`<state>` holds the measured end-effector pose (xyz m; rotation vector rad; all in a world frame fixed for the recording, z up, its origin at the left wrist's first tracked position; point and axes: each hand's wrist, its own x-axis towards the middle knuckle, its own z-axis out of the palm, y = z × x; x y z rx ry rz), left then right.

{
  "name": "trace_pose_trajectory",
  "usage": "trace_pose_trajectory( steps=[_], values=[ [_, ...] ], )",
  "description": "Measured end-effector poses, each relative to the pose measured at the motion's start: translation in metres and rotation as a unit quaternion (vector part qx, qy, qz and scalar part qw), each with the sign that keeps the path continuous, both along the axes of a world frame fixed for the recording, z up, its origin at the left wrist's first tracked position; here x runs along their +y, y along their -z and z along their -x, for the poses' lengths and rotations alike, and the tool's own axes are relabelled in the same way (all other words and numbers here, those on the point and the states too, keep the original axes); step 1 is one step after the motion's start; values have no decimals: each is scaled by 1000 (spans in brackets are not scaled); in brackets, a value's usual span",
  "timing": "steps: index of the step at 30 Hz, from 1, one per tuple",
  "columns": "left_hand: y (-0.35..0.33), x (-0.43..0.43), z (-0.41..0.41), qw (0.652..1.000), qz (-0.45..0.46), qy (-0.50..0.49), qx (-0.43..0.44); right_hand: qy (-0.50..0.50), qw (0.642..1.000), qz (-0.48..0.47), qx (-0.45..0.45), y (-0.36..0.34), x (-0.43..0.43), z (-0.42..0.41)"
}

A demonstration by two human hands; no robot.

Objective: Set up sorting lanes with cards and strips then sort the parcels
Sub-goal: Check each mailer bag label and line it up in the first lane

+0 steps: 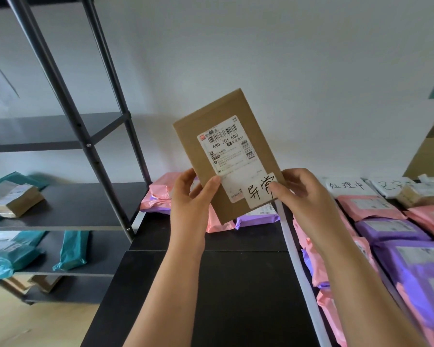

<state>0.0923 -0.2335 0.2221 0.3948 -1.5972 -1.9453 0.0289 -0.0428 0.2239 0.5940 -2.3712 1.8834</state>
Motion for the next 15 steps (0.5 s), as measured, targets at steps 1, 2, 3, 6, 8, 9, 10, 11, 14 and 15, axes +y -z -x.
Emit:
trace_pose_trajectory(
  steps=[1,2,3,6,8,9,10,11,14,15],
  values=[
    [-2,-1,-1,1000,7,-2,-1,-2,1000,0,6,-1,0,-1],
    [-4,-2,-2,1000,14,3,-2,-7,1000,-1,8,-3,-1,-1],
    [-6,-2,-4,1000,20,11,-4,-13,1000,-1,8,-4,-2,-2],
    [-10,-2,-8,999,30,33,-14,-26,999,21,0,-6,-5,-4],
    [-13,-4,-11,998,32,44,-13,-28,999,41,-11,-9,-6,-7],
    [-14,-5,-13,998,31,49,-12,-29,998,50,-16,-10,-6,-9],
    [-16,-6,-15,998,30,54,-10,-30,998,56,-19,-11,-6,-11],
    [-19,-7,-17,998,28,57,-6,-32,997,61,-19,-13,-5,-13],
    [-26,-9,-22,998,27,64,7,-36,997,70,-13,-20,-3,-17],
    [-28,-9,-23,997,28,67,11,-36,997,70,-9,-21,-3,-18]
  ],
)
